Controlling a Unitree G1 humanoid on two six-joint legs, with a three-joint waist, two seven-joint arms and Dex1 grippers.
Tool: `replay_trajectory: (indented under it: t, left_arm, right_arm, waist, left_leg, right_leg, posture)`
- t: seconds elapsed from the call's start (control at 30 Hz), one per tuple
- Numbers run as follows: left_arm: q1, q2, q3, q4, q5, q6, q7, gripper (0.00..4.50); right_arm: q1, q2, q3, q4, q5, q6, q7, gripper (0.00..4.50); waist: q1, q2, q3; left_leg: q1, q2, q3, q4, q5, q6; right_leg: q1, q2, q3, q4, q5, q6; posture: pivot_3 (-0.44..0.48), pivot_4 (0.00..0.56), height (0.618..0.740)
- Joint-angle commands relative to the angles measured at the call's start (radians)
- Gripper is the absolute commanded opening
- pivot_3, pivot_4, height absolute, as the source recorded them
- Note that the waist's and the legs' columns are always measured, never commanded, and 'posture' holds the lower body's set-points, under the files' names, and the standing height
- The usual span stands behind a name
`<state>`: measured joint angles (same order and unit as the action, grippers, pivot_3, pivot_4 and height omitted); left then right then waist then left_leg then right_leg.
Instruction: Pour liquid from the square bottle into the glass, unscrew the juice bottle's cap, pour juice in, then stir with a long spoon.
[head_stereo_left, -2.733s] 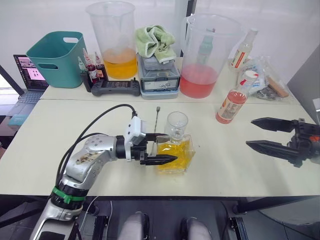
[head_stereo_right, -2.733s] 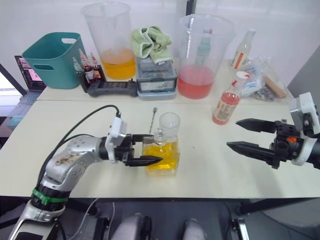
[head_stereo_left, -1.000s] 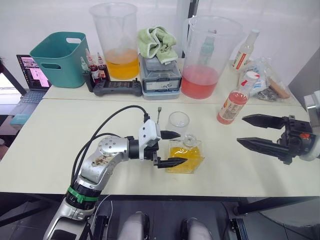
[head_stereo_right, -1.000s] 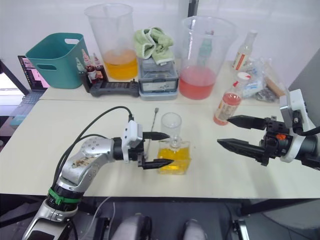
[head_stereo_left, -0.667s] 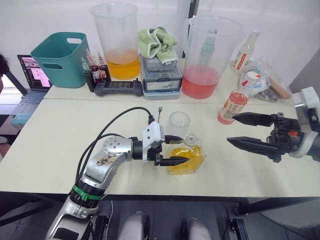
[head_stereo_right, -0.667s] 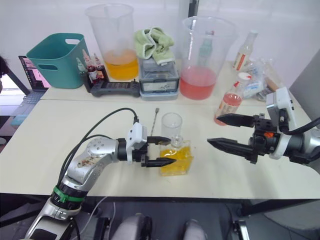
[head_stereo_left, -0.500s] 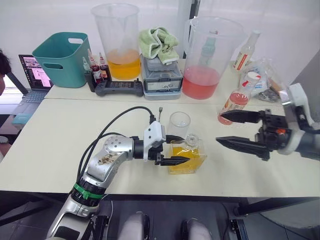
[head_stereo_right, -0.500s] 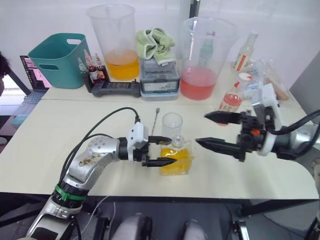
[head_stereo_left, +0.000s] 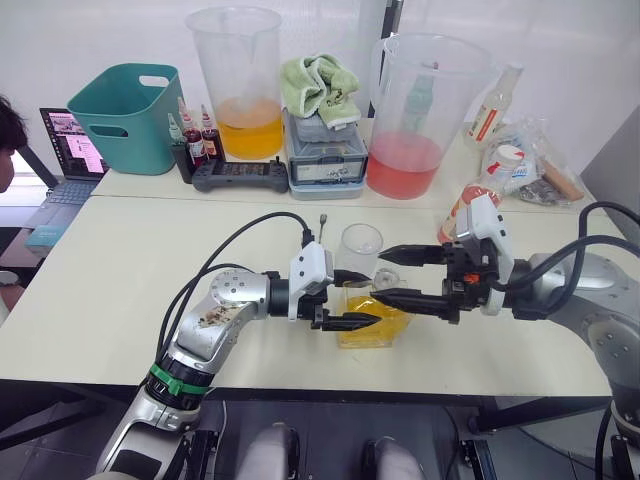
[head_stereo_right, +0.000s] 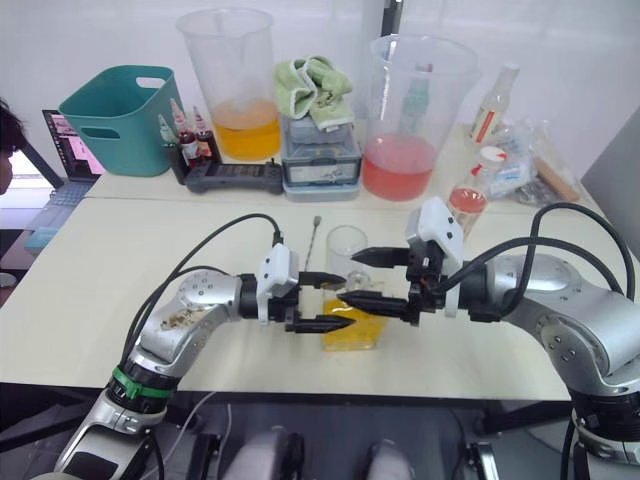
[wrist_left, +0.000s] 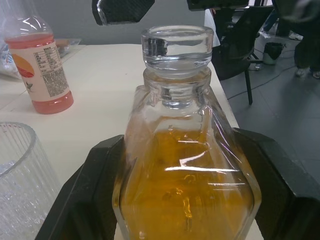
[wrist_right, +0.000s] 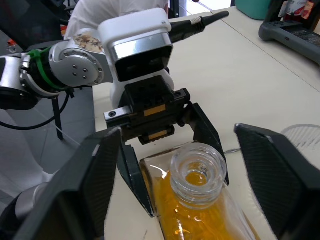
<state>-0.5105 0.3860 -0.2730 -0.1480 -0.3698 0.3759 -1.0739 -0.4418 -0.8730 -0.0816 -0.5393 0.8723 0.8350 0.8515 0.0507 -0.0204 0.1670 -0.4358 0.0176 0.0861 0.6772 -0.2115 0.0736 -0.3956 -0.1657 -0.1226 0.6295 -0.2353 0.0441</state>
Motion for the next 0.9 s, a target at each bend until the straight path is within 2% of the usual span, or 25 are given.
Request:
replay_trajectory:
  t: [0.03, 0.13, 0.53, 0.73, 0.9]
  left_arm:
    - [-0.017, -0.008, -0.008, -0.012, -0.010, -0.009, -0.013, 2.77]
    - [-0.017, -0.008, -0.008, -0.012, -0.009, -0.009, -0.015, 2.77]
    - [-0.012, -0.001, -0.007, -0.019, -0.008, -0.006, -0.019, 2.77]
    - [-0.010, 0.000, -0.016, -0.017, 0.000, -0.007, -0.020, 2.77]
    - [-0.012, 0.023, -0.046, 0.002, 0.029, 0.033, -0.024, 2.77]
  right_arm:
    - [0.012, 0.004, 0.003, -0.006, -0.033, -0.038, 0.013, 1.90]
    - [0.020, 0.018, 0.007, -0.005, -0.040, -0.049, 0.019, 1.02]
    - [0.020, 0.033, 0.021, 0.005, -0.072, -0.065, 0.046, 1.02]
    - [-0.037, 0.067, -0.032, 0.009, 0.025, -0.028, 0.034, 1.02]
    - [-0.099, 0.045, -0.080, -0.005, 0.095, 0.016, 0.039, 1.02]
  waist:
    - [0.000, 0.000, 0.000]
    - [-0.001, 0.000, 0.000]
    - [-0.002, 0.000, 0.000]
    - [-0.007, 0.000, 0.000]
    - [-0.008, 0.001, 0.000]
  left_leg:
    - [0.000, 0.000, 0.000, 0.000, 0.000, 0.000]
    - [0.000, 0.000, 0.000, 0.000, 0.000, 0.000]
    - [0.000, 0.000, 0.000, 0.000, 0.000, 0.000]
    - [0.000, 0.001, 0.000, 0.000, 0.000, 0.000]
    - [-0.002, 0.000, 0.000, 0.000, 0.000, 0.000]
  right_leg:
    - [0.000, 0.000, 0.000, 0.000, 0.000, 0.000]
    - [0.000, 0.000, 0.000, 0.000, 0.000, 0.000]
    - [0.000, 0.000, 0.000, 0.000, 0.000, 0.000]
    - [0.000, 0.001, 0.000, 0.000, 0.000, 0.000]
    - [-0.002, 0.001, 0.000, 0.001, 0.000, 0.000]
  posture:
    - [0.000, 0.150, 0.736]
    - [0.000, 0.150, 0.736]
    - [0.000, 0.150, 0.736]
    - [0.000, 0.150, 0.736]
    - [0.000, 0.150, 0.736]
